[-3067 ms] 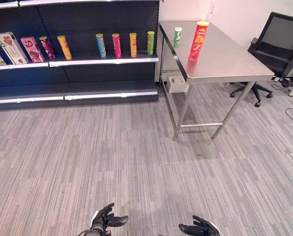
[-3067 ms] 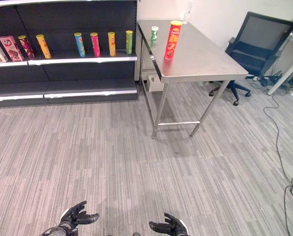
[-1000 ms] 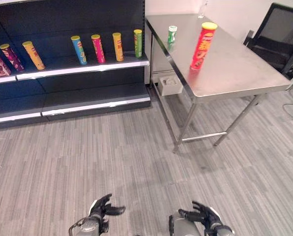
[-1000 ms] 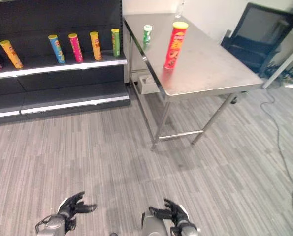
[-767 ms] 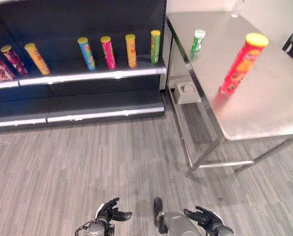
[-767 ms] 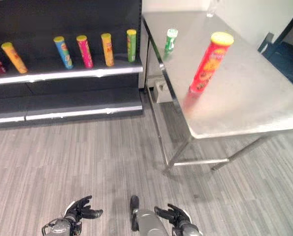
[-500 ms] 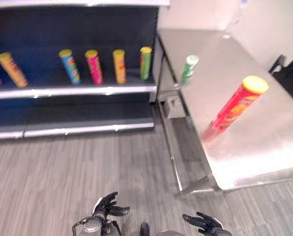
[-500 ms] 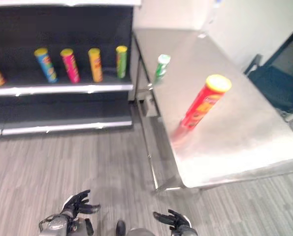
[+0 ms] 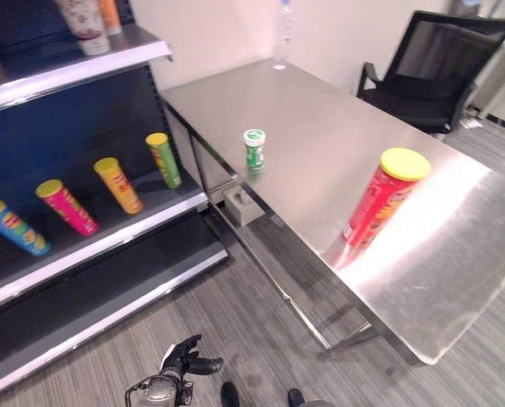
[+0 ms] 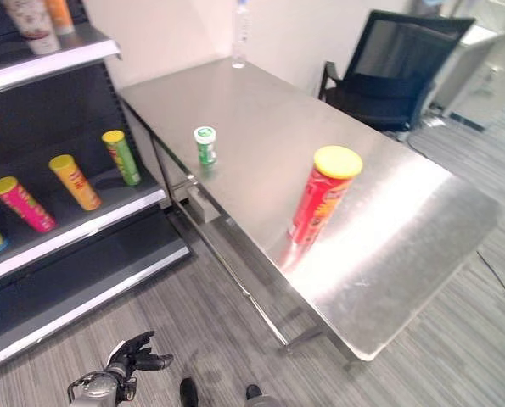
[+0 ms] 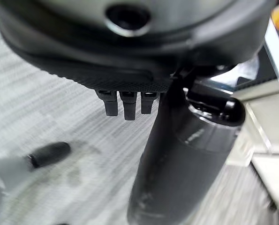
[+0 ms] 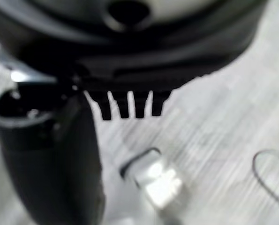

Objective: Put the goods on the table back onto the shelves and tidy them up.

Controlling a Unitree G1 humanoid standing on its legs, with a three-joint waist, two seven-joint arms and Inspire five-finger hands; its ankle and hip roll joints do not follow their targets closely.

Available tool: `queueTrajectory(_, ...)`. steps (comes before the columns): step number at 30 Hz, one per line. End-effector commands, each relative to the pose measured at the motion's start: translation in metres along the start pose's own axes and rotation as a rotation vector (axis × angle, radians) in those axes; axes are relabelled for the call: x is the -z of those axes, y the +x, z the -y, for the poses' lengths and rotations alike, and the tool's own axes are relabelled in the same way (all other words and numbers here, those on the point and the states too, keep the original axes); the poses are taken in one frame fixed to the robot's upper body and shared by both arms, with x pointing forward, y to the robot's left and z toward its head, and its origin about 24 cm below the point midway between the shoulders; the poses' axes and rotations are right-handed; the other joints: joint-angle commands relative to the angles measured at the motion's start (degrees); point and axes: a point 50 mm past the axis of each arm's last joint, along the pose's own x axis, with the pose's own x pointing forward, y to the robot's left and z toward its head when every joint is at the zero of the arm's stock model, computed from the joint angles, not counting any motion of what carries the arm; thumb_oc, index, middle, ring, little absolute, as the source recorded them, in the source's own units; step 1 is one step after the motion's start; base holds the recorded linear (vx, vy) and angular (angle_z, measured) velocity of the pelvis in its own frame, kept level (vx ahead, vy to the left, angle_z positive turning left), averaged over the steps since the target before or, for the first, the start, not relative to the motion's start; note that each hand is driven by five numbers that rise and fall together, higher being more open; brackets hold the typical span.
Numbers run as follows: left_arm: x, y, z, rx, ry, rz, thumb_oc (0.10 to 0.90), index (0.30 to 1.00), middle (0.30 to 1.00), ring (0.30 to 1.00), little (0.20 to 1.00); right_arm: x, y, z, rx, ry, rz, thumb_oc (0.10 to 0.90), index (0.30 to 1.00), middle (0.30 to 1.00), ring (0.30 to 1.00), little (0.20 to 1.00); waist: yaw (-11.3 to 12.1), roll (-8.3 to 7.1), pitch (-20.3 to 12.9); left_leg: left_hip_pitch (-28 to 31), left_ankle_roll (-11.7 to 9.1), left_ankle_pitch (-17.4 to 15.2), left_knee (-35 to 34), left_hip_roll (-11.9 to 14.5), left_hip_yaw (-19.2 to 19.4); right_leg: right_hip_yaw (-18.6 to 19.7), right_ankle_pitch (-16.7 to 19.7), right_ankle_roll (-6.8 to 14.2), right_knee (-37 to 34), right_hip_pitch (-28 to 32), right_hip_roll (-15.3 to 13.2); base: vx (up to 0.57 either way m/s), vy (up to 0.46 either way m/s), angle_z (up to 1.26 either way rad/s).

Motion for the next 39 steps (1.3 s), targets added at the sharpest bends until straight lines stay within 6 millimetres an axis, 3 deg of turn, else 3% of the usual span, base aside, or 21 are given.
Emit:
queueTrajectory(1, -0.033, 0.005, -0.015, -0.005, 0.053, 0.121, 0.8, 0.9, 0.9, 0.9, 0.9, -0.046, -0.018, 0.113, 0.341, 0.123, 0.117, 0.8, 0.9, 0.9, 0.9, 0.9, -0.5, -3.15, -0.3, 6.3, -2.0, -11.7, 0.7, -0.1, 2.9, 3.2, 4.6, 6.4, -1.0, -7.5, -1.2, -0.02, 0.239, -0.39)
queueTrajectory(2, -0.036, 0.005, -0.016, -0.004, 0.063, 0.129, 0.8, 0.9, 0.9, 0.9, 0.9, -0.064, -0.028, 0.138, 0.411, 0.154, 0.174, 0.8, 0.9, 0.9, 0.9, 0.9, -1.0, -3.39, -0.4, 6.2, -1.9, -11.9, 0.7, -0.3, 3.3, 3.5, 4.9, 6.9, -1.0, -7.8, -1.4, -0.03, 0.103, -0.24)
queueTrajectory(3, -0.036, 0.005, -0.016, -0.004, 0.063, 0.13, 0.8, 0.9, 0.9, 0.9, 0.9, -0.064, -0.028, 0.138, 0.411, 0.155, 0.175, 0.8, 0.9, 0.9, 0.9, 0.9, -0.9, -3.39, -0.6, 6.0, -2.0, -11.7, 0.7, -0.3, 3.4, 3.6, 5.1, 6.9, -1.0, -8.2, -1.4, -0.02, 0.102, -0.2)
queueTrajectory(6, -0.045, 0.007, -0.013, 0.004, 0.071, 0.155, 0.8, 0.9, 0.9, 0.9, 0.9, -0.136, -0.073, 0.202, 0.612, 0.217, 0.435, 0.8, 0.9, 0.9, 0.9, 0.9, -2.2, -3.86, -0.6, 6.2, -1.8, -12.2, 0.7, -0.7, 4.1, 4.0, 5.7, 7.8, -1.0, -8.7, -1.8, -0.02, 0.119, -0.18)
queueTrajectory(8, -0.045, 0.008, -0.014, -0.007, 0.072, 0.152, 0.8, 0.9, 0.9, 0.9, 0.9, -0.197, -0.116, 0.221, 0.693, 0.144, 0.701, 0.8, 0.9, 0.9, 0.9, 0.9, -3.2, -4.19, -0.8, 6.4, -1.7, -12.7, 0.7, -0.7, 4.6, 4.1, 5.8, 8.2, -0.8, -8.9, -1.9, -0.02, 0.101, -0.06)
queueTrajectory(10, -0.042, 0.007, -0.015, -0.017, 0.063, 0.143, 0.8, 0.9, 0.9, 0.9, 0.9, -0.266, -0.176, 0.208, 0.737, 0.038, 1.069, 0.8, 0.9, 0.9, 0.9, 0.9, -3.6, -4.38, -1.0, 6.7, -1.5, -13.0, 0.7, -0.7, 5.1, 4.4, 6.1, 8.5, -0.7, -9.2, -1.9, 0.0, 0.07, -0.1)
queueTrajectory(12, -0.038, 0.007, -0.013, -0.02, 0.047, 0.132, 0.8, 0.9, 0.9, 0.9, 0.9, -0.307, -0.229, 0.179, 0.671, 0.018, 1.409, 0.8, 0.9, 0.9, 0.9, 0.9, -3.7, -4.64, -1.3, 7.0, -1.3, -13.1, 0.7, -0.9, 5.7, 4.7, 6.6, 8.5, -0.7, -9.5, -2.0, 0.0, 0.039, -0.37)
queueTrajectory(14, -0.034, 0.006, -0.012, -0.014, 0.049, 0.124, 0.8, 0.9, 0.9, 0.9, 0.9, -0.332, -0.283, 0.149, 0.55, -0.066, 1.702, 0.8, 0.9, 0.9, 0.9, 0.9, -3.8, -5.06, -1.6, 7.5, -1.3, -13.3, 0.7, -1.0, 6.1, 4.9, 6.9, 8.5, -0.7, -9.5, -1.9, 0.0, 0.007, -0.11)
queueTrajectory(18, -0.027, 0.004, -0.005, 0.036, 0.09, 0.112, 0.8, 0.9, 0.9, 0.9, 0.9, -0.34, -0.356, 0.101, 0.256, -0.097, 2.111, 0.8, 0.9, 0.9, 0.9, 0.9, -3.0, -5.43, -2.4, 7.9, -1.2, -13.5, 0.7, -1.0, 6.5, 4.5, 7.5, 8.5, -0.9, -9.6, -2.0, 0.02, 0.004, 0.0)
queueTrajectory(19, -0.027, 0.004, -0.005, 0.035, 0.088, 0.112, 0.8, 0.9, 0.9, 0.9, 0.9, -0.34, -0.356, 0.1, 0.253, -0.096, 2.111, 0.8, 0.9, 0.9, 0.9, 0.9, -3.1, -5.45, -2.5, 7.8, -1.2, -13.5, 0.7, -1.0, 6.5, 4.6, 7.5, 8.5, -0.9, -9.7, -2.0, 0.0, 0.0, 0.0)
queueTrajectory(21, -0.024, 0.004, -0.001, 0.055, 0.108, 0.106, 0.8, 0.9, 0.9, 0.9, 0.9, -0.338, -0.381, 0.084, 0.131, -0.091, 2.251, 0.8, 0.9, 0.9, 0.9, 0.9, -2.5, -5.43, -2.9, 7.7, -1.3, -13.6, 0.7, -1.0, 6.7, 4.1, 7.6, 8.5, -1.0, -9.8, -2.2, 0.0, 0.0, 0.0)
queueTrajectory(23, -0.023, 0.004, 0.002, 0.067, 0.117, 0.108, 0.8, 0.9, 0.9, 0.9, 0.9, -0.333, -0.405, 0.064, -0.147, -0.054, 2.383, 0.8, 0.9, 0.9, 0.9, 0.9, -1.6, -5.56, -3.5, 7.5, -1.4, -13.4, 0.7, -1.0, 6.5, 3.1, 7.6, 8.5, -1.0, -9.8, -2.7, 0.0, 0.0, 0.11)
queueTrajectory(27, -0.017, 0.003, 0.002, 0.07, 0.127, 0.087, 0.8, 0.9, 0.9, 0.9, 0.9, -0.331, -0.41, 0.042, -0.506, -0.038, 2.385, 0.8, 0.9, 0.9, 0.9, 0.9, -1.0, -5.85, -4.0, 7.2, -1.6, -13.3, 0.7, -1.0, 5.9, 1.8, 7.3, 8.5, -1.0, -9.5, -3.2, 0.0, -0.021, 0.2)
queueTrajectory(28, -0.013, 0.003, 0.002, 0.065, 0.126, 0.071, 0.8, 0.9, 0.9, 0.9, 0.9, -0.329, -0.408, 0.021, -0.645, -0.137, 2.331, 0.8, 0.9, 0.9, 0.9, 0.9, -0.2, -6.2, -4.3, 7.2, -1.8, -13.1, 0.7, -0.9, 5.7, 1.1, 7.2, 8.3, -1.0, -9.1, -3.4, 0.0, -0.041, 0.19)
queueTrajectory(31, -0.01, 0.002, 0.001, 0.062, 0.118, 0.061, 0.8, 0.9, 0.9, 0.9, 0.9, -0.328, -0.404, 0.011, -0.729, -0.183, 2.283, 0.8, 0.9, 0.9, 0.9, 0.9, 0.3, -6.44, -4.4, 7.2, -2.0, -13.0, 0.7, -0.8, 5.4, 0.5, 6.9, 8.0, -1.0, -8.8, -3.4, 0.0, -0.049, 0.09)
queueTrajectory(39, -0.005, 0.001, 0.003, 0.079, 0.089, 0.047, 0.8, 0.9, 0.9, 0.9, 0.9, -0.33, -0.379, -0.01, -0.619, -0.611, 2.027, 0.8, 0.9, 0.9, 0.9, 0.9, 1.3, -7.31, -4.5, 7.1, -2.9, -12.4, 0.7, 0.2, 4.4, -1.5, 5.9, 6.9, -1.0, -7.7, -3.2, 0.0, -0.057, 0.05)
